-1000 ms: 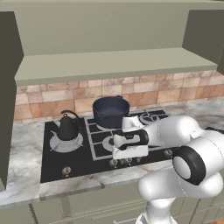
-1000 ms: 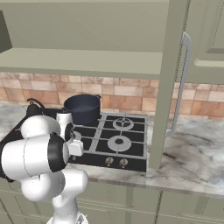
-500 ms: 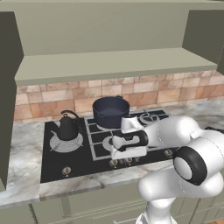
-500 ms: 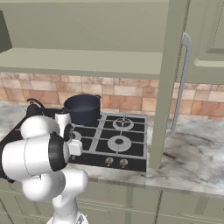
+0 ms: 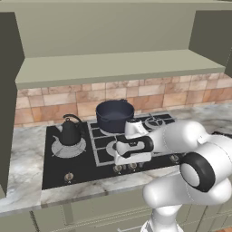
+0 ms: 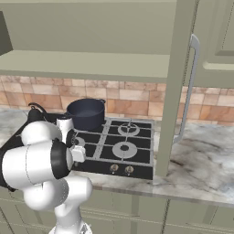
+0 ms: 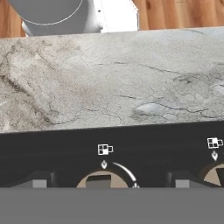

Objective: Pick the kettle from the cabinet and place it on a stove burner. Then pick the pot from the counter and place it on another stove burner. Finally, turn both burners on.

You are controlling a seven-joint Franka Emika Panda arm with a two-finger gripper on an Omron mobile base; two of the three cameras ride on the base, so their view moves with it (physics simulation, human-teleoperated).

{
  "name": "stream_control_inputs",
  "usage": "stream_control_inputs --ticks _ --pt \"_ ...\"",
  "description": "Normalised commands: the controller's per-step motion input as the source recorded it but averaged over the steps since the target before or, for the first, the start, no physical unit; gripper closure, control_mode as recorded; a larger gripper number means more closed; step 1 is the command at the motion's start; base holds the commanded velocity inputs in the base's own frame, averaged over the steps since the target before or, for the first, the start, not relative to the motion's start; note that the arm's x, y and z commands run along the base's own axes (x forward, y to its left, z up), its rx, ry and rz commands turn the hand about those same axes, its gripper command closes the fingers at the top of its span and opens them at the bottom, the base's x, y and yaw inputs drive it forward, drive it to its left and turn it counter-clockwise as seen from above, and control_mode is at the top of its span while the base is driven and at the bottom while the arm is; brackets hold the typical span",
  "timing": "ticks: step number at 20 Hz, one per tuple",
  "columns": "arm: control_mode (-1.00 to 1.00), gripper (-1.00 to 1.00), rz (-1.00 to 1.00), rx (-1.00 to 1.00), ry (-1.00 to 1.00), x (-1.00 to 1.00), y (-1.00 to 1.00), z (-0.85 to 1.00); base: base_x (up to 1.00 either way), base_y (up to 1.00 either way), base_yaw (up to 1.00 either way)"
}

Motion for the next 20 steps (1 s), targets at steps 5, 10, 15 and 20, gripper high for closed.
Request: stream_control_inputs --ticks 5,10,15,20 --pt "-1.00 1.00 0.00 0.00 -0.02 -0.19 -0.12 -0.12 0.00 0.00 0.00" --pt "-1.00 1.00 0.00 0.00 -0.03 0.00 0.00 -0.02 0.00 0.00 0.00" --pt "-1.00 1.00 0.00 0.00 -0.01 0.00 0.00 -0.01 0.00 0.00 0.00" --pt "-1.00 1.00 0.05 0.00 -0.01 0.00 0.00 -0.05 0.00 0.00 0.00"
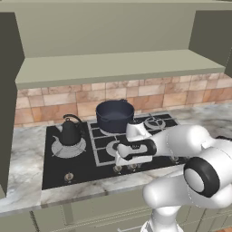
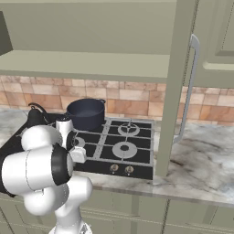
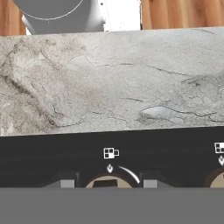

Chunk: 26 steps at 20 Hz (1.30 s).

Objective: Pick the kettle from the cabinet and place it on a stove burner. Then pick the pot from the counter and place it on another stove burner. Finally, turn both burners on.

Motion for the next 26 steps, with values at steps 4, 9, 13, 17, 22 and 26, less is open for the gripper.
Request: stream_control_inputs --ticks 4,9,13,17,22,26 --pt "-1.00 1.00 0.20 0.00 -0.06 0.00 0.00 -0.16 0.00 0.00 0.00" --pt "-1.00 1.00 0.22 0.00 -0.05 0.00 0.00 -0.17 0.00 0.00 0.00" --pt "-1.00 1.00 0.23 0.00 -0.01 0.00 0.00 -0.18 0.00 0.00 0.00" --pt "-1.00 1.00 0.24 0.00 0.00 0.00 0.00 -0.16 0.00 0.00 0.00" --pt "-1.00 1.00 0.26 0.00 0.00 0.03 0.00 -0.14 0.00 0.00 0.00" --pt "-1.00 1.00 0.28 0.00 0.00 0.03 0.00 -0.18 0.00 0.00 0.00"
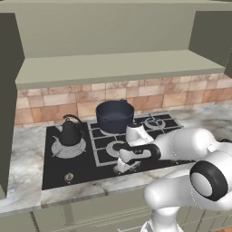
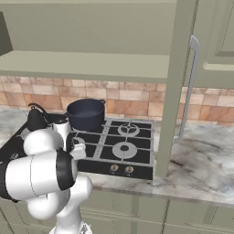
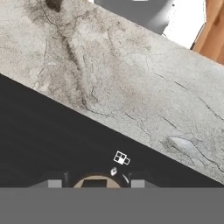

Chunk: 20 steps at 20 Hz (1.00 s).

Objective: Pick the kettle from the cabinet and place it on a stove burner. Then pick the pot from the counter and place it on another stove burner. Finally, turn both burners on.

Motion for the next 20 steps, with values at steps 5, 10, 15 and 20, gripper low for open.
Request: stream_control_inputs --ticks 5,10,15,20 --pt "-1.00 1.00 0.27 0.00 0.00 0.03 0.00 -0.18 0.00 0.00 0.00" --pt "-1.00 1.00 0.27 0.00 0.00 0.04 0.00 -0.22 0.00 0.00 0.00" --pt "-1.00 1.00 0.26 0.00 0.00 0.02 0.00 -0.26 0.00 0.00 0.00" --pt "-1.00 1.00 0.25 0.00 0.00 0.00 0.00 -0.22 0.00 0.00 0.00"
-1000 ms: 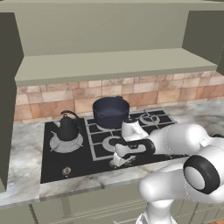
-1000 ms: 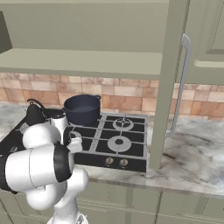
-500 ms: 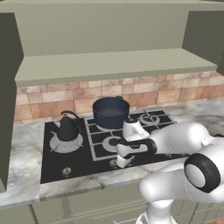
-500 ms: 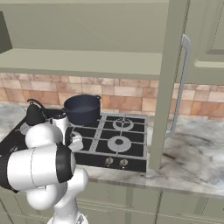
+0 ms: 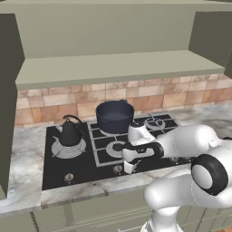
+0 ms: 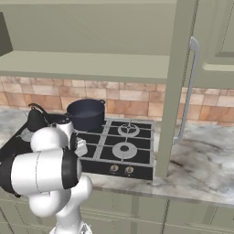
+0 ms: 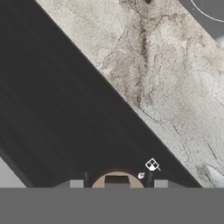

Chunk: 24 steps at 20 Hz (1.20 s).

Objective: Pick the kettle from the cabinet and place it on a stove burner. Then pick the pot from the counter and place it on another stove burner. Finally, turn both burners on.

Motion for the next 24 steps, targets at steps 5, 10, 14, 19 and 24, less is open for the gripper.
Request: stream_control_inputs --ticks 5,10,14,19,24 --pt "-1.00 -1.00 0.23 0.00 0.00 0.00 0.00 -0.21 0.00 0.00 0.00" --pt "-1.00 -1.00 0.20 0.00 0.00 0.00 0.00 -0.07 0.00 0.00 0.00" --pt "-1.00 -1.00 0.15 0.00 0.01 0.00 -0.01 0.10 0.00 0.00 0.00" --pt "-1.00 -1.00 0.08 0.00 0.08 0.00 -0.02 0.42 0.00 0.00 0.00" --pt "-1.00 -1.00 0.05 0.00 0.13 0.00 -0.05 0.49 0.00 0.00 0.00"
